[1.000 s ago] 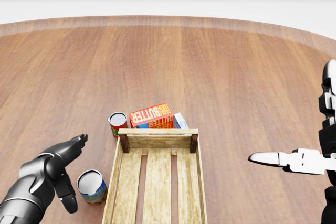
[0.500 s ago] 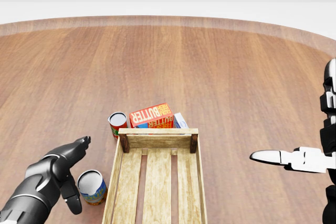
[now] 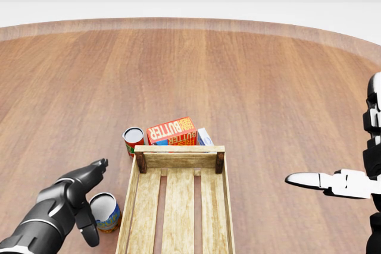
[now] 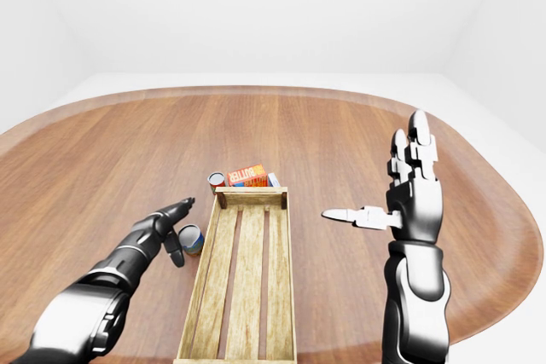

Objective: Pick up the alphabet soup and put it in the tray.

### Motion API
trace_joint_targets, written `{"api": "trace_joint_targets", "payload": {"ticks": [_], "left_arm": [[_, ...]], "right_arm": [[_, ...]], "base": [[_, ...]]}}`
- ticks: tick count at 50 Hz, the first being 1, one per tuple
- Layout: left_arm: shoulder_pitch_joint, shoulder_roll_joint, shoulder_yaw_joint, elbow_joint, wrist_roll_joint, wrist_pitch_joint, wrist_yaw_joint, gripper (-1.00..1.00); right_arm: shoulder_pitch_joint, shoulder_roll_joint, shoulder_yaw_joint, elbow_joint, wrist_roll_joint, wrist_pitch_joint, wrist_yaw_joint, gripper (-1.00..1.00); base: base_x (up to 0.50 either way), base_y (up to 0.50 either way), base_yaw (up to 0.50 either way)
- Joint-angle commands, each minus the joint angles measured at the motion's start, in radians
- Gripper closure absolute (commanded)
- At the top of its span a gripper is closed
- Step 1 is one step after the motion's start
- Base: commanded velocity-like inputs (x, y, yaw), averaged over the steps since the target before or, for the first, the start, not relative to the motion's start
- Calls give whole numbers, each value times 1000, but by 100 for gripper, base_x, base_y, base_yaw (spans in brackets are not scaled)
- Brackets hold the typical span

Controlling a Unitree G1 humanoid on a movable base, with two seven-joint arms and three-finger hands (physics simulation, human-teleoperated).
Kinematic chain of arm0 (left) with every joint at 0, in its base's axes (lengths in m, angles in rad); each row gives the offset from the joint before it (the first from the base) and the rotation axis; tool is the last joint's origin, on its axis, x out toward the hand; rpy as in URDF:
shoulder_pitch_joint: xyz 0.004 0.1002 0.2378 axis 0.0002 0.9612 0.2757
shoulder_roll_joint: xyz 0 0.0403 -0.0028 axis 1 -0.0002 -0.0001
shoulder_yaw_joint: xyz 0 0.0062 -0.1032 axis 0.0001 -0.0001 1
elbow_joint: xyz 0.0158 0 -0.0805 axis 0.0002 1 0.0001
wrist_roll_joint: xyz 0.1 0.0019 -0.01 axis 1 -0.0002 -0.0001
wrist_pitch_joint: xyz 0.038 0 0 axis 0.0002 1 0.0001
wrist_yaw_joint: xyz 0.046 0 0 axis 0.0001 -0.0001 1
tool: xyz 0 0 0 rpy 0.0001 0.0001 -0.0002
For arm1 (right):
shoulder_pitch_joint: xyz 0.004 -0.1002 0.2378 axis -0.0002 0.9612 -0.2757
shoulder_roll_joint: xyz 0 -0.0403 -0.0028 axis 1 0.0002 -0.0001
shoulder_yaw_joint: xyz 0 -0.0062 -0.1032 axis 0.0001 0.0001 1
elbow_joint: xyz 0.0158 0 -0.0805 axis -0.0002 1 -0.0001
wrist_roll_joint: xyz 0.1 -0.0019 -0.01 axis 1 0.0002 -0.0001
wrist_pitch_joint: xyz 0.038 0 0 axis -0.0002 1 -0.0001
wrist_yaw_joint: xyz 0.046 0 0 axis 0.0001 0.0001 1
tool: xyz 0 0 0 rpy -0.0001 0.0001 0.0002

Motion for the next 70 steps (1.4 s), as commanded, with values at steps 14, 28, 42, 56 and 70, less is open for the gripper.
{"api": "trace_joint_targets", "payload": {"ticks": [14, 28, 42, 56, 70], "left_arm": [[-4, -17, -3, 43, 4, 8, 23, -100], [0, -26, -1, 60, 3, 8, 40, -100], [-5, -29, -3, 62, 5, -6, 29, -100], [-8, -28, -1, 59, -4, -40, -11, 100], [10, 3, -9, 18, 0, -64, 8, 100]], "right_arm": [[4, 1, -6, -1, 4, 0, 0, -100], [-1, -2, -1, 13, -1, 0, -3, -100], [-2, -3, -2, 1, -3, 0, -1, -100], [5, 0, -1, 0, -5, 0, 0, -100], [19, 6, -6, 17, -4, 0, 8, -100]], "base": [[0, 0, 0], [0, 0, 0], [0, 0, 0], [0, 0, 0], [0, 0, 0]]}}
